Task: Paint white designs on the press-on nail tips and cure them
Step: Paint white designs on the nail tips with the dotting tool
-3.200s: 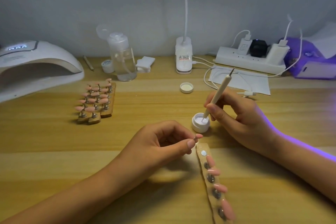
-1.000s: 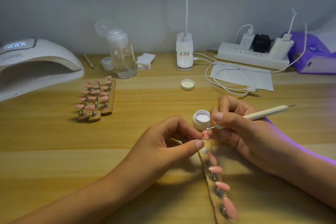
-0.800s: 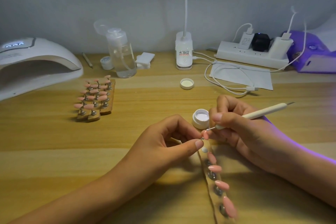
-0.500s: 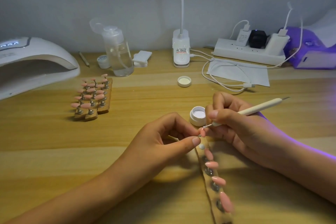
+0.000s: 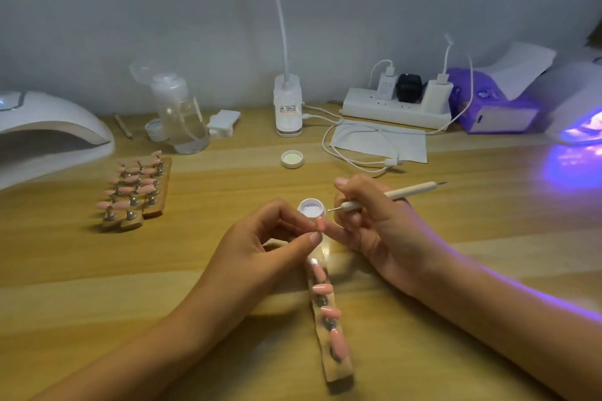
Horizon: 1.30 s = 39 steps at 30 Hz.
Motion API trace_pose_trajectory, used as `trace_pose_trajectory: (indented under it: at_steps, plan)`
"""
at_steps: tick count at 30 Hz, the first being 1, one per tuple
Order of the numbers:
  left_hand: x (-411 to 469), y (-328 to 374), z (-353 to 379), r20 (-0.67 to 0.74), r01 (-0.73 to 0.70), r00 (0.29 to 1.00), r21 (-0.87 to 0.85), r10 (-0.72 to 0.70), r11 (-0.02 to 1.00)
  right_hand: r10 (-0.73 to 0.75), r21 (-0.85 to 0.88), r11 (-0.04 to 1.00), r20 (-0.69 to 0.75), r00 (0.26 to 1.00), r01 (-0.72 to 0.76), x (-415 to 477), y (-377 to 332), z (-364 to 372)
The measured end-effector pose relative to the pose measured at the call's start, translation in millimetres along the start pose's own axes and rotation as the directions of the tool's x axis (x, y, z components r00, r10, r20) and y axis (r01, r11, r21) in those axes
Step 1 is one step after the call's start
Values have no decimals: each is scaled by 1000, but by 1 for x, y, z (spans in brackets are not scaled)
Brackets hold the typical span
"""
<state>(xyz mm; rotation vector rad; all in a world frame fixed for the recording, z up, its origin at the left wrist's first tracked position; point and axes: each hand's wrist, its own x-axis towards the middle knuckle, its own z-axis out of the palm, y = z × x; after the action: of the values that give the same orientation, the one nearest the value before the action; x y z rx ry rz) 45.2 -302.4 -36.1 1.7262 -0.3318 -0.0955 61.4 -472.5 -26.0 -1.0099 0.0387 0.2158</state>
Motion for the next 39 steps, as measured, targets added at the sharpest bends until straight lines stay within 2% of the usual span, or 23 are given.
trace_pose_trajectory:
  at_steps: [6,12,18,39]
  plan:
    - [2,-3,-2,47,25,999,-49,-23,998,-10,-29,1000,20,1000,10,3,-1,-2]
    - [3,-8,-3,107,-25,994,-83,33,996,-55,-115,992,34,998,59,4,2,-4]
    - [4,-8,-3,113,-24,993,-130,39,991,-81,-123,989,29,996,84,4,1,-2]
    - [4,-10,-4,113,3,994,-72,5,997,-83,-158,983,55,995,91,3,3,-3]
